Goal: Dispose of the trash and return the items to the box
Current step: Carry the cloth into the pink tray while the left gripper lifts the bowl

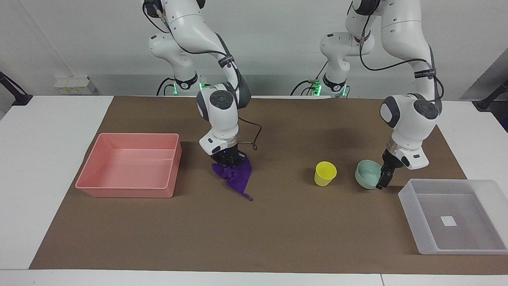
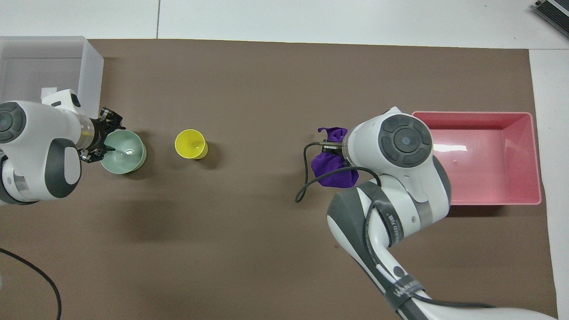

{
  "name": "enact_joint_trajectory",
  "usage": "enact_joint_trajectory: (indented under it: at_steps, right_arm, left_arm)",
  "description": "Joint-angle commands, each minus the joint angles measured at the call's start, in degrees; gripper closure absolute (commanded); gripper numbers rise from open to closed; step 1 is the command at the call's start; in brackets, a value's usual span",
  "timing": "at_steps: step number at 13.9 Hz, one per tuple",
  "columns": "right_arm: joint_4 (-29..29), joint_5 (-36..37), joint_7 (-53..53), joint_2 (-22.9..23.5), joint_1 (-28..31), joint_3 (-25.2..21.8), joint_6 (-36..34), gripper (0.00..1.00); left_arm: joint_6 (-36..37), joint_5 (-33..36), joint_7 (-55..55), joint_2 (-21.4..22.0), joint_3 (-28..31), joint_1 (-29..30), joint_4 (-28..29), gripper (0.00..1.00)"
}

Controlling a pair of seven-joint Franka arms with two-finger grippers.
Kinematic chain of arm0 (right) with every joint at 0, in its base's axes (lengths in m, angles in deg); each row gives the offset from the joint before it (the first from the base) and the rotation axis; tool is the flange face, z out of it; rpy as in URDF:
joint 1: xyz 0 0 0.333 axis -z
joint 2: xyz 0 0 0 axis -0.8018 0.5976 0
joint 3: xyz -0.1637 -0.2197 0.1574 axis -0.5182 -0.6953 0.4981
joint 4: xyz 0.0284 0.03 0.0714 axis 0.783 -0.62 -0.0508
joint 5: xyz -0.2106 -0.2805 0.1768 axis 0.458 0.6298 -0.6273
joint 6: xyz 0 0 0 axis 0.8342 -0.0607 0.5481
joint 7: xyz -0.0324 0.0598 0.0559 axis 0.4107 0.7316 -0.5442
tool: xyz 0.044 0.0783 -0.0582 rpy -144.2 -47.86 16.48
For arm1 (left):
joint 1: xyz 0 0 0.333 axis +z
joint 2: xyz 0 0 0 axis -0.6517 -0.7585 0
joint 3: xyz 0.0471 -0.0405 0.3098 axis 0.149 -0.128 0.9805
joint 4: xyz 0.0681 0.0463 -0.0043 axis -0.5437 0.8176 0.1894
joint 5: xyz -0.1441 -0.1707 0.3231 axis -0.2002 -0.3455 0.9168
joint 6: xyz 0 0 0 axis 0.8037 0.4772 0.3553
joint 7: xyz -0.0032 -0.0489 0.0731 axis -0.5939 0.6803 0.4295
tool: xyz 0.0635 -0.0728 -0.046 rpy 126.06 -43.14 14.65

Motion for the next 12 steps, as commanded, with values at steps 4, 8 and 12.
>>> enact_joint_trajectory:
  at_steps: [4, 8, 12]
  right_arm:
    - [-0.51, 1.21, -5.66, -10.65, 6.23, 0.30, -8.96, 1.00]
    - [0.10, 1.21, -13.74, -15.14, 10.71, 0.30, -15.29, 1.00]
    - [3.27, 1.21, -24.54, -15.94, 16.94, 0.30, -21.20, 1.00]
  left_arm:
    - [2.24, -0.28, 1.49, 1.13, 0.05, -0.72, -1.03, 0.61]
    - [1.97, -0.28, 2.01, 1.21, 0.05, -1.16, -0.59, 1.00]
    - [2.76, -0.28, 3.95, 1.39, 0.05, -2.04, -1.73, 1.00]
